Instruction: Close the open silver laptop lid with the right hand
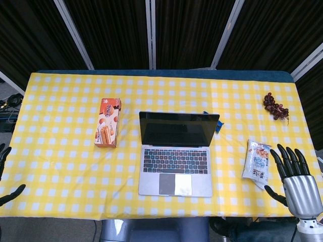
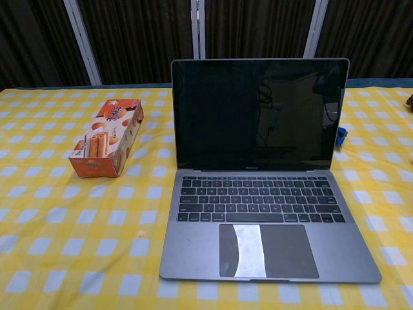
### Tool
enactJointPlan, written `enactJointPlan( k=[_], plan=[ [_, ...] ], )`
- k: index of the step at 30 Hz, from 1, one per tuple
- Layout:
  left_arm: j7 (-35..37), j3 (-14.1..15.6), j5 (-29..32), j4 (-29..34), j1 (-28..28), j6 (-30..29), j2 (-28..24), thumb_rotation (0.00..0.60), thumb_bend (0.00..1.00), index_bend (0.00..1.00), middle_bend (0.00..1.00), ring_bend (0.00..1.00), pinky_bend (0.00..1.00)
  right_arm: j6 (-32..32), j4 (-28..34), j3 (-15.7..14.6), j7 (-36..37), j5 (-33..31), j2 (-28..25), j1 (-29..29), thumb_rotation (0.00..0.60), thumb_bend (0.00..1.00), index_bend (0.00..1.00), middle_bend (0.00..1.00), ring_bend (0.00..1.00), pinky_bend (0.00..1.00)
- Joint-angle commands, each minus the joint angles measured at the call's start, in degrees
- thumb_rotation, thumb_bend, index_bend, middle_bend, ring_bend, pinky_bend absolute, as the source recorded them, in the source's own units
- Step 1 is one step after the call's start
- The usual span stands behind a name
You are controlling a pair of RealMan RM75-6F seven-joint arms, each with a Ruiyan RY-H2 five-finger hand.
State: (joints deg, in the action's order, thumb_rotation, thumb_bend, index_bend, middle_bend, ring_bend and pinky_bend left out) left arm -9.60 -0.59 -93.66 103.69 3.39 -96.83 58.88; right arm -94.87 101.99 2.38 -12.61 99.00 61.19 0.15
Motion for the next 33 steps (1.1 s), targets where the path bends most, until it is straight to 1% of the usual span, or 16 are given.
enactJointPlan(
  k=[1, 6, 9, 11, 12, 13, 14, 16, 17, 18, 19, 21, 23, 26, 29, 33],
  plan=[
    [-0.05, 0.0, 0.06, -0.09, 0.02, 0.08, 0.01, 0.6, 0.0, 0.0, 0.0, 0.0, 0.0, 0.31, 0.01, -0.01, -0.09, -0.17, -0.02, 0.11, 0.6, 0.0, 0.0, 0.0, 0.0, 0.0],
    [0.01, -0.1, 0.61, 0.11, -0.14, 0.66, -0.01, 0.6, 0.0, 0.0, 0.0, 0.0, 0.0, 1.46, -0.35, -0.17, -0.44, -0.55, 0.24, 0.45, 0.6, 0.0, 0.0, 0.0, 0.0, 0.0],
    [-0.25, -0.02, 0.69, 0.3, -0.23, 1.03, -0.03, 0.6, 0.0, 0.0, 0.0, 0.0, 0.0, 3.46, -0.77, 0.16, 0.47, -1.32, 0.17, 1.63, 0.6, 0.0, 0.0, 0.0, 0.0, 0.0],
    [-0.3, -0.01, 0.67, 0.53, -0.37, 1.32, -0.17, 0.6, 0.0, 0.0, 0.0, 0.0, 0.0, 6.45, -1.26, 1.29, 1.39, -2.82, -0.24, 3.71, 0.6, 0.04, 0.0, 0.0, 0.0, 0.0],
    [-0.67, -0.29, 1.42, 0.55, -0.62, 1.86, -0.13, 0.6, 0.0, 0.0, 0.0, 0.0, 0.0, 10.13, -1.34, 3.95, 1.27, -4.3, -1.26, 7.25, 0.6, 0.14, 0.0, 0.0, 0.0, 0.0],
    [-0.83, -0.53, 2.04, 0.59, -0.84, 2.3, -0.07, 0.6, 0.0, 0.0, 0.0, 0.0, 0.0, 12.66, -1.14, 5.63, 1.48, -5.61, -1.99, 9.51, 0.6, 0.29, 0.01, 0.0, 0.0, 0.0],
    [-0.93, -0.66, 2.39, 0.58, -0.96, 2.55, -0.02, 0.6, 0.0, 0.0, 0.0, 0.0, 0.0, 14.15, -0.89, 6.38, 1.52, -6.43, -2.5, 10.65, 0.6, 0.4, 0.02, 0.0, 0.0, 0.0],
    [-0.56, -1.06, 3.66, 0.2, -1.58, 3.83, 0.32, 0.6, 0.0, 0.0, 0.0, 0.0, 0.0, 20.34, 1.21, 8.95, 2.86, -9.76, -4.58, 15.01, 0.6, 0.69, 0.05, 0.0, 0.0, 0.0],
    [-0.06, -1.22, 4.14, -0.11, -1.89, 4.44, 0.48, 0.6, 0.0, 0.0, 0.0, 0.0, 0.0, 23.06, 2.04, 10.16, 4.19, -11.39, -5.32, 16.99, 0.6, 0.77, 0.05, 0.0, 0.0, 0.0],
    [0.36, -1.35, 4.53, -0.42, -2.17, 4.97, 0.61, 0.6, 0.0, 0.0, 0.0, 0.0, 0.0, 25.4, 2.72, 11.19, 5.41, -12.88, -5.86, 18.71, 0.6, 0.88, 0.06, 0.0, 0.0, 0.0],
    [0.58, -1.46, 4.83, -0.72, -2.37, 5.33, 0.73, 0.6, 0.0, 0.0, 0.0, 0.0, 0.0, 27.59, 3.2, 12.0, 6.32, -14.37, -6.37, 20.19, 0.6, 0.95, 0.06, 0.0, 0.0, 0.0],
    [0.49, -1.7, 5.62, -1.29, -2.74, 6.06, 0.99, 0.6, 0.0, 0.0, 0.0, 0.0, 0.0, 32.21, 4.37, 13.38, 8.51, -17.22, -7.28, 23.18, 0.6, 1.0, 0.06, 0.0, 0.0, 0.0],
    [0.2, -1.94, 6.35, -1.61, -3.07, 6.66, 1.34, 0.6, 0.0, 0.0, 0.0, 0.0, 0.0, 37.3, 5.27, 14.53, 9.72, -20.45, -8.31, 26.26, 0.6, 1.0, 0.06, 0.0, 0.0, 0.0],
    [0.44, -1.97, 7.05, -1.47, -3.41, 7.52, 1.43, 0.6, 0.0, 0.0, 0.0, 0.0, 0.0, 43.57, 5.72, 16.15, 9.09, -25.72, -8.69, 30.87, 0.6, 1.0, 0.06, 0.0, 0.0, 0.0],
    [-0.14, -2.13, 7.64, -1.51, -3.66, 7.91, 1.54, 0.6, 0.0, 0.0, 0.0, 0.0, 0.0, 49.48, 4.26, 17.39, 8.45, -31.4, -7.1, 36.1, 0.6, 1.0, 0.06, 0.0, 0.0, 0.0],
    [-0.11, -2.43, 8.71, -1.64, -4.0, 8.56, 1.63, 0.6, 0.0, 0.0, 0.0, 0.0, 0.0, 53.71, 0.14, 18.37, 7.86, -37.19, -3.68, 41.63, 0.6, 1.0, 0.05, 0.01, 0.0, 0.0]
  ],
)
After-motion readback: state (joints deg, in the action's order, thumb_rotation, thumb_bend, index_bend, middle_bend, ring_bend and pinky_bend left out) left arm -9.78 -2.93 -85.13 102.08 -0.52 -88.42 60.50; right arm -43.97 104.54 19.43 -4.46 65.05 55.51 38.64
